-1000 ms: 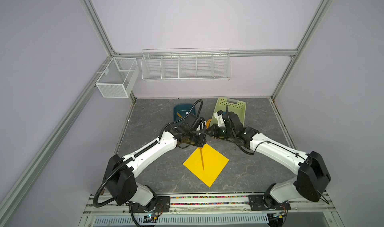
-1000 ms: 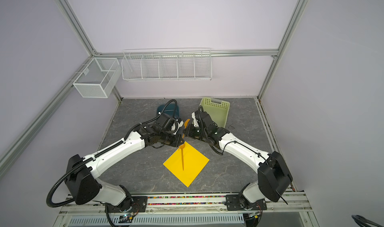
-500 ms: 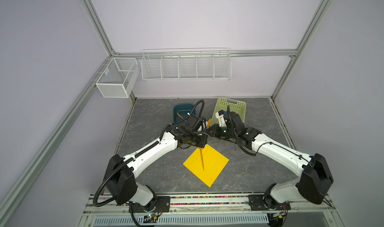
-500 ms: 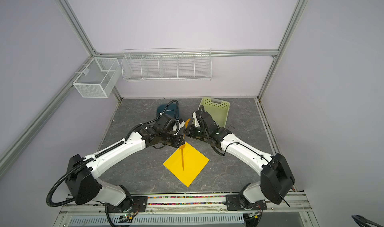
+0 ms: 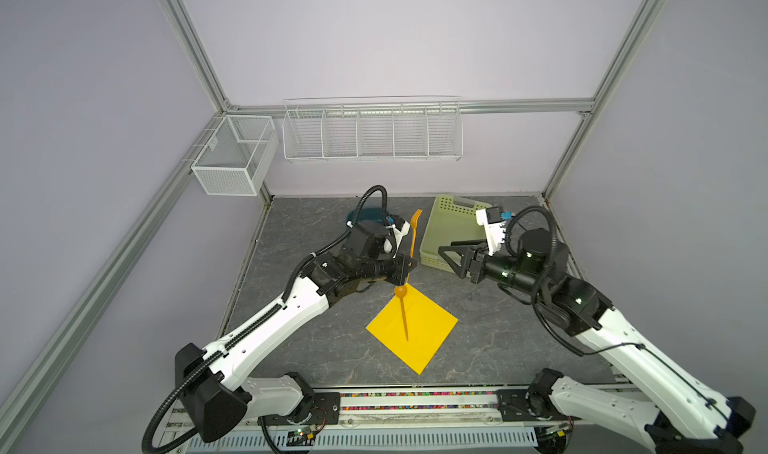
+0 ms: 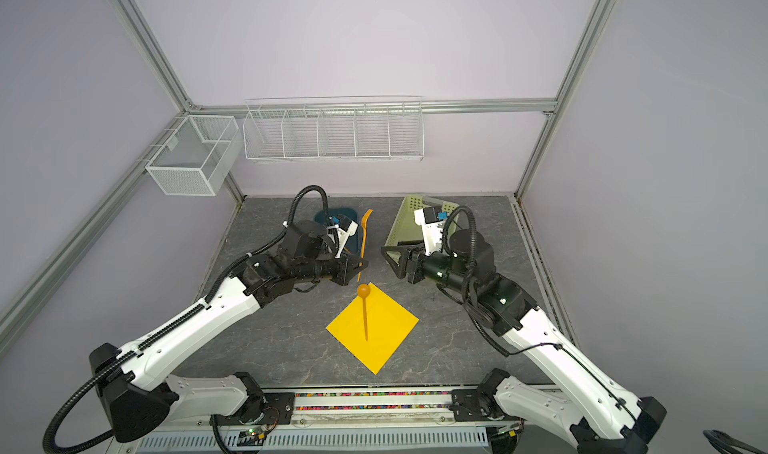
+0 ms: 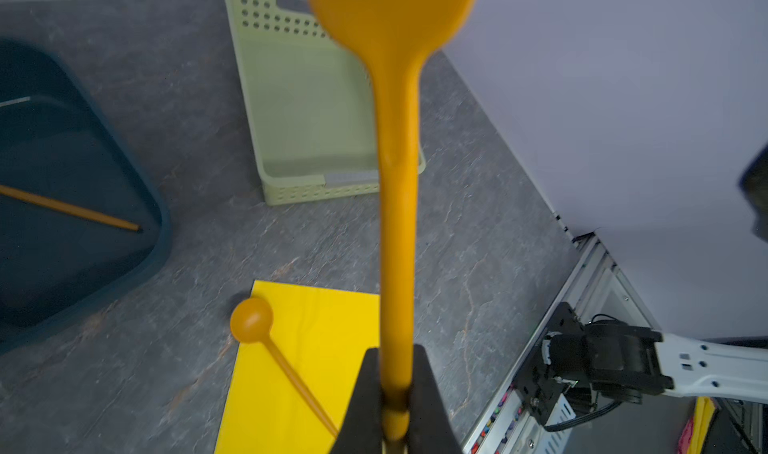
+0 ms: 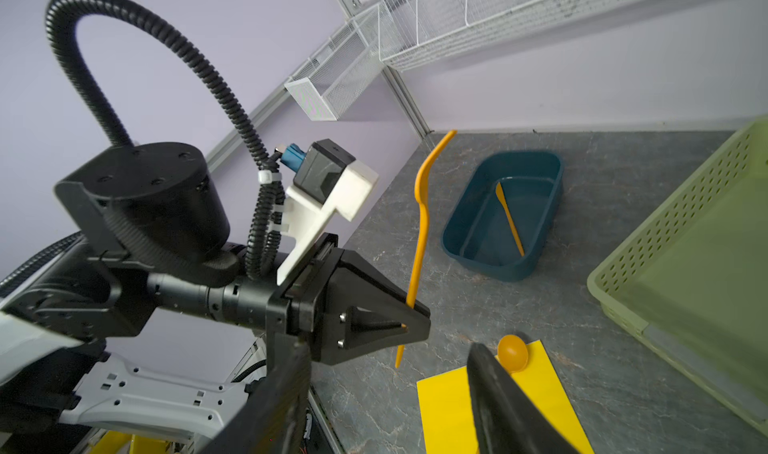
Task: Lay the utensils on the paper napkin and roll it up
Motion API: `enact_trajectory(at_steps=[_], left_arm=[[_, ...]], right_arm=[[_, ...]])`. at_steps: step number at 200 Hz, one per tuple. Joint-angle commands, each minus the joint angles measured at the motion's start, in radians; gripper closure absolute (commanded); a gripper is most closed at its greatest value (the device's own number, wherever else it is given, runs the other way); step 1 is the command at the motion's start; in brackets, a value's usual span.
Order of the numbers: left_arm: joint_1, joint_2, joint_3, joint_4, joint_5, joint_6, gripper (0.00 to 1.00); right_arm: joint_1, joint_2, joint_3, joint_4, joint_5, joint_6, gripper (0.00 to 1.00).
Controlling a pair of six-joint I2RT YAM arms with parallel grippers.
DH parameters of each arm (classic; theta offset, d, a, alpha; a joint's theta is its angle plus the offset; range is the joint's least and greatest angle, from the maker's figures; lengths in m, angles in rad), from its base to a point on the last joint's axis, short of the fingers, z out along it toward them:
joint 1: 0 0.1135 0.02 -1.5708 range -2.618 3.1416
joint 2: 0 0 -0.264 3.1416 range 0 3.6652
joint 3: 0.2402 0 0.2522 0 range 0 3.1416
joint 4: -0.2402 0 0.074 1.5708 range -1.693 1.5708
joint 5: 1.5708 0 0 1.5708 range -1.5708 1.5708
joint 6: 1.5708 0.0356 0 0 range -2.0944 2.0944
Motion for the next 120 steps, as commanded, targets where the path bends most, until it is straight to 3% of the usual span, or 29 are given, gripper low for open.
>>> enact_trajectory(at_steps=[1,28,40,62,98,120], left_arm=[[0.001,-0.072,-0.078,0.238,0.131,0.055,1.00],[0.001,-0.142,-0.164,0.467,0.271,0.057,1.00],[0.002,-0.161,-0.197,0.567,0.339,0.052,1.00],[0.002,-0.180,-0.233,0.700,0.448,0.041,1.00],[-0.004,-0.188,-0.241,0.789,0.566,0.036,1.00],[-0.012,-0.202,-0.242,0.769,0.589,0.074,1.00]], right_arm=[[0.003,-0.078,-0.039,0.015,-0.016,-0.168,0.31],[0.005,-0.150,-0.078,0.091,-0.116,-0.253,0.29],[0.006,-0.165,-0.077,0.115,-0.176,-0.277,0.23],[0.006,-0.160,-0.048,0.117,-0.201,-0.279,0.20],[0.005,-0.132,-0.018,0.113,-0.179,-0.258,0.13],[0.006,-0.112,-0.006,0.137,-0.280,-0.282,0.15]])
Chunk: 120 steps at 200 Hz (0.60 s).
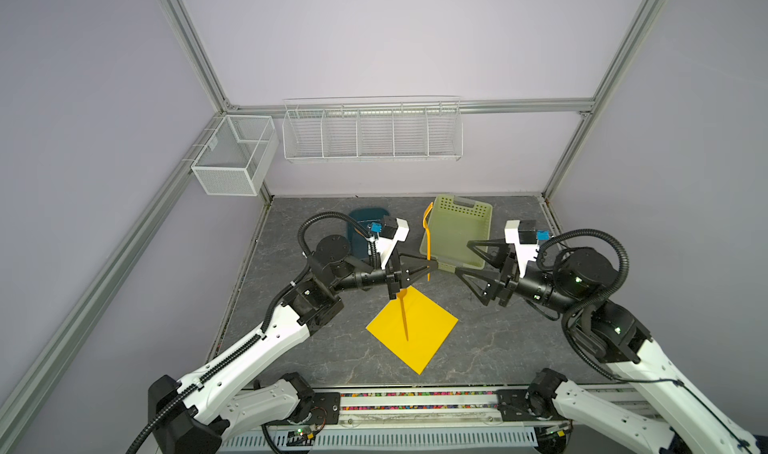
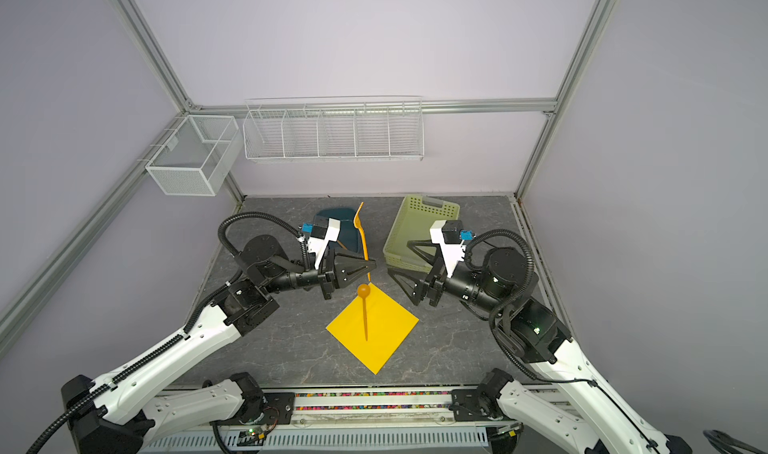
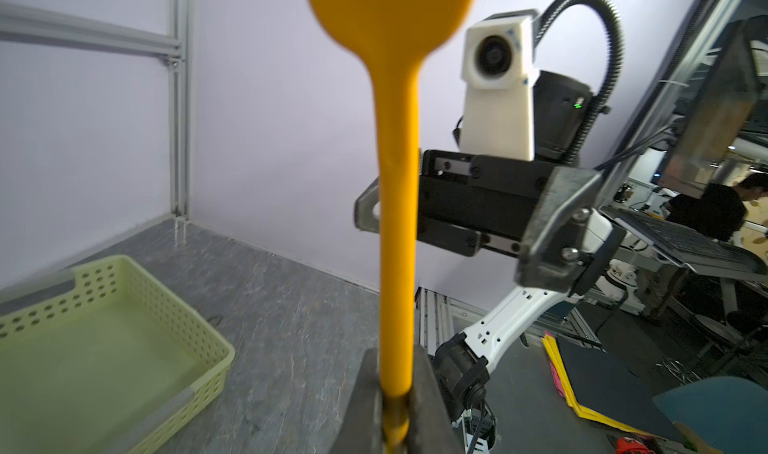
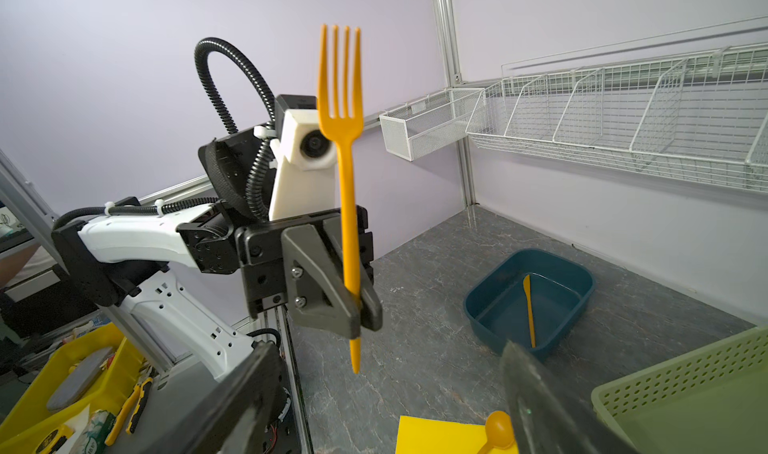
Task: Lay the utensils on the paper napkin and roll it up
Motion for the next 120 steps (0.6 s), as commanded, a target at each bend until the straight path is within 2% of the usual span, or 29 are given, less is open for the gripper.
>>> enact_trajectory(at_steps=[1,16,43,120], left_arm=[[-0.010,-0.030,-0.013,0.063,0.091,0.042,1.00],[-0.016,-0.043,-0.017,0.039,0.082,0.077,1.00],[-0.030,-0.058,-0.033,0.026,0.070,0.116,1.00],[-0.064,-0.039,-0.027,-0.005,-0.016,0.150,1.00]], right_arm=[[0.005,0.016,0.033,0.049,-0.112,-0.046,0.15],[0.005,0.039,0.054,0.065,-0.222,-0.067,0.18],[0.006,0.079,0.091,0.086,-0.304,-0.068,0.27],[0.010,0.180,0.146,0.139,-0.374,-0.077,0.44]])
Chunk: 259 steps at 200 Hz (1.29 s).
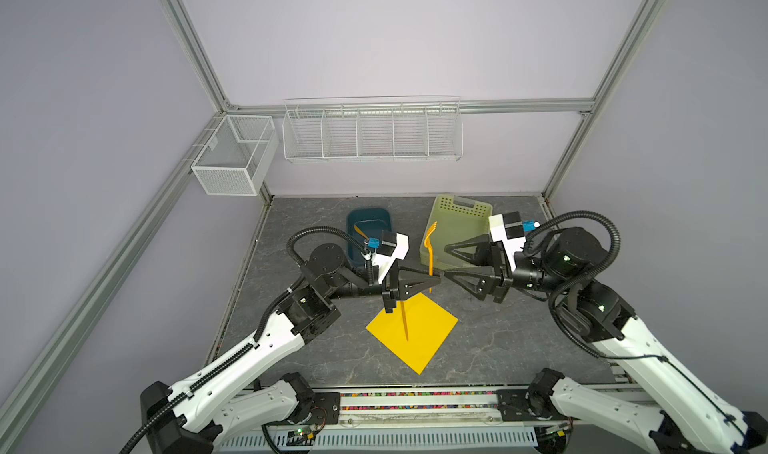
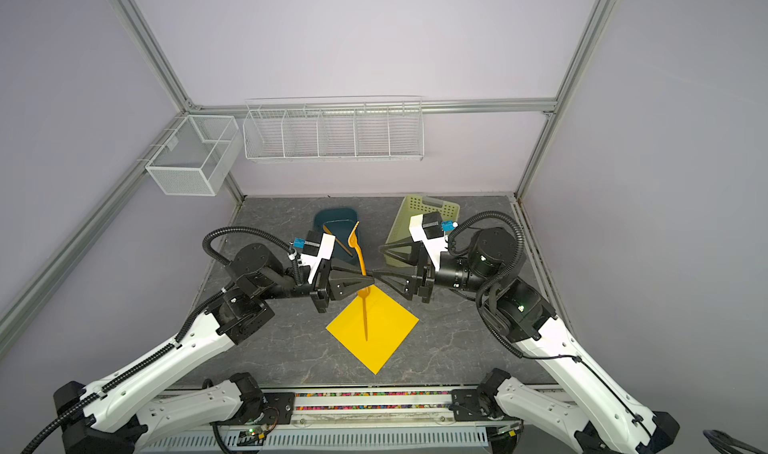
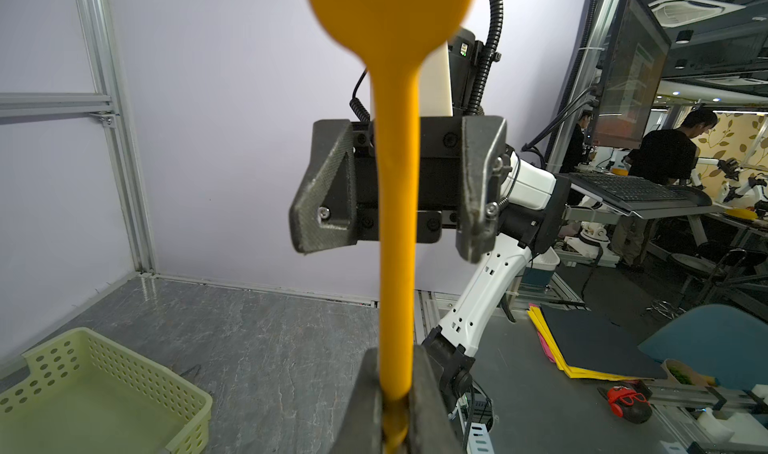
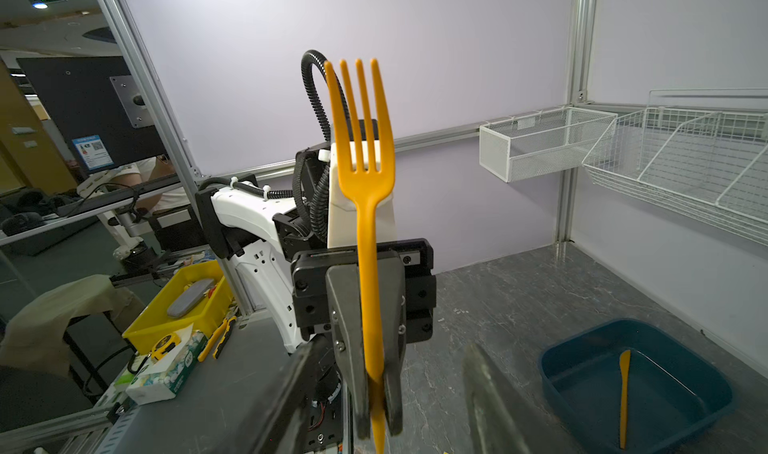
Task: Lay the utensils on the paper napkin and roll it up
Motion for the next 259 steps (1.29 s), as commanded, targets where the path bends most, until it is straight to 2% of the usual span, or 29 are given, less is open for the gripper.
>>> enact_trajectory(at_steps=[1,32,131,184,259], left_arm=[[-0.008,0.006,-0.003,-0.013,-0.038,0.036,1.00],[-0.009,0.017,0.020,-0.079,-0.057,0.063,1.00],[-0.023,0.022,0.030,-0.079,-0.080,0.066,1.00],[-0.025,0.015,0.029,-0.077,-0.096,0.072,1.00],[-0.026,0.009,0.026,-0.084,-0.116,0.074,1.00]], right_arm=[[0.007,0.024,0.026,0.047,-0.054,-0.023,0.45],[0.009,0.043,0.027,0.054,-0.062,-0.033,0.52],[0.016,0.056,0.012,0.044,-0.057,-0.021,0.74],[0.017,0.059,0.015,0.030,-0.050,-0.022,0.80],[0.016,0.064,0.011,0.041,-0.052,-0.012,0.93]])
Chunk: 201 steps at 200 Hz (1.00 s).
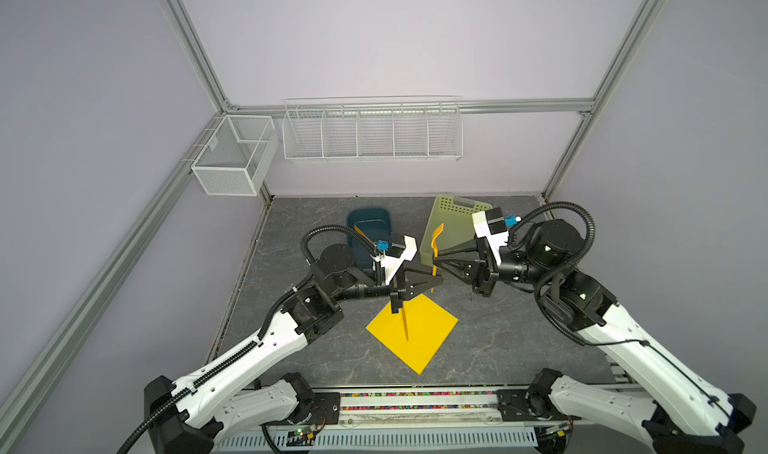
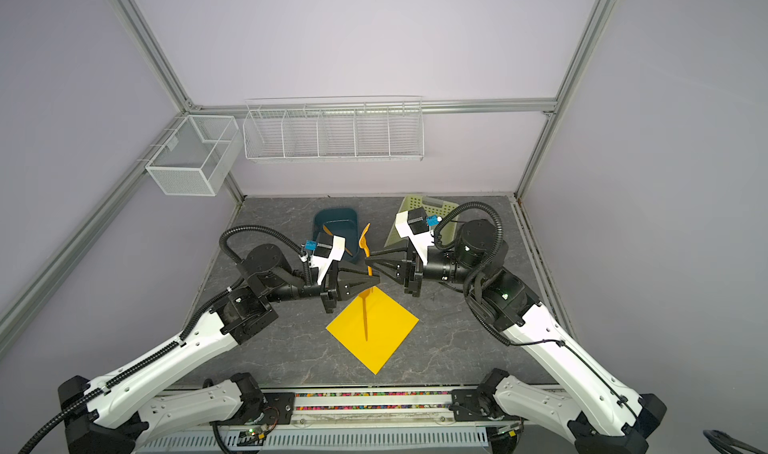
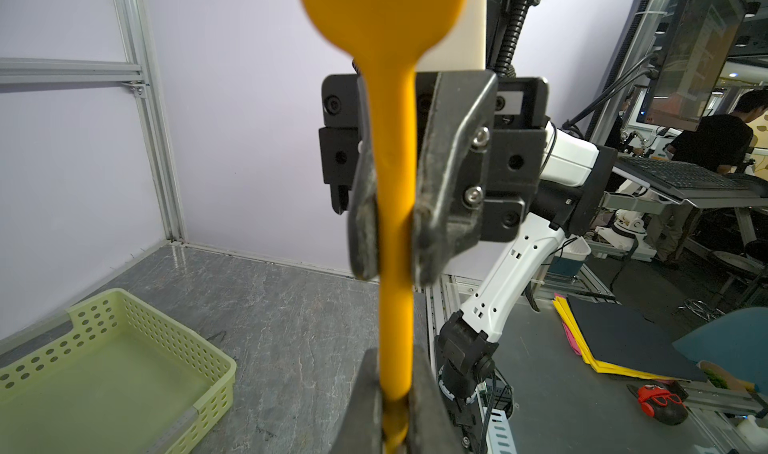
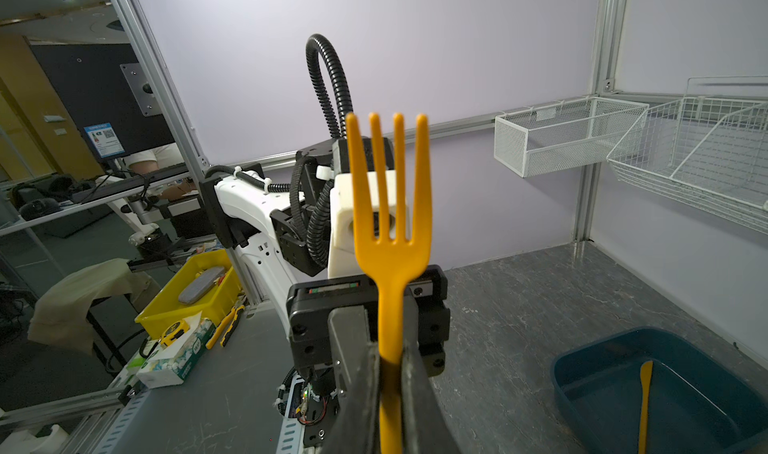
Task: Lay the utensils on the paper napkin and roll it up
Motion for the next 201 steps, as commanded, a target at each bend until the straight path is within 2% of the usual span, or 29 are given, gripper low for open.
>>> enact_trajectory(at_steps=[1,17,31,92,116,151,201], left_arm=[[-0.004,-0.009,0.026,-0.006,-0.027,0.018,1.00],[-0.005,-0.012,0.026,-0.017,-0.050,0.019,1.00],[-0.004,-0.019,0.029,-0.034,-0.074,0.018,0.89],[-0.004,-0.028,0.076,-0.161,-0.083,0.029,0.62],[-0.003,-0.042,0.093,-0.243,-0.128,0.061,0.60],[0.005,-0.094,0.071,-0.323,-0.252,0.071,0.59],[0.138,-0.053,0.126,-0.461,-0.281,0.054,0.59]], right_arm=[[0.009,0.001,0.003,0.011,-0.019,0.000,0.93],[0.010,-0.001,0.003,0.010,-0.018,0.001,0.94],[0.010,-0.003,-0.001,0.011,-0.017,0.000,0.94],[0.011,-0.016,-0.008,-0.079,0.070,-0.022,0.94],[0.013,-0.019,-0.017,-0.157,0.146,-0.030,0.94],[0.019,-0.022,-0.043,-0.226,0.261,-0.013,0.94],[0.039,0.041,-0.062,-0.364,0.525,0.098,0.93]])
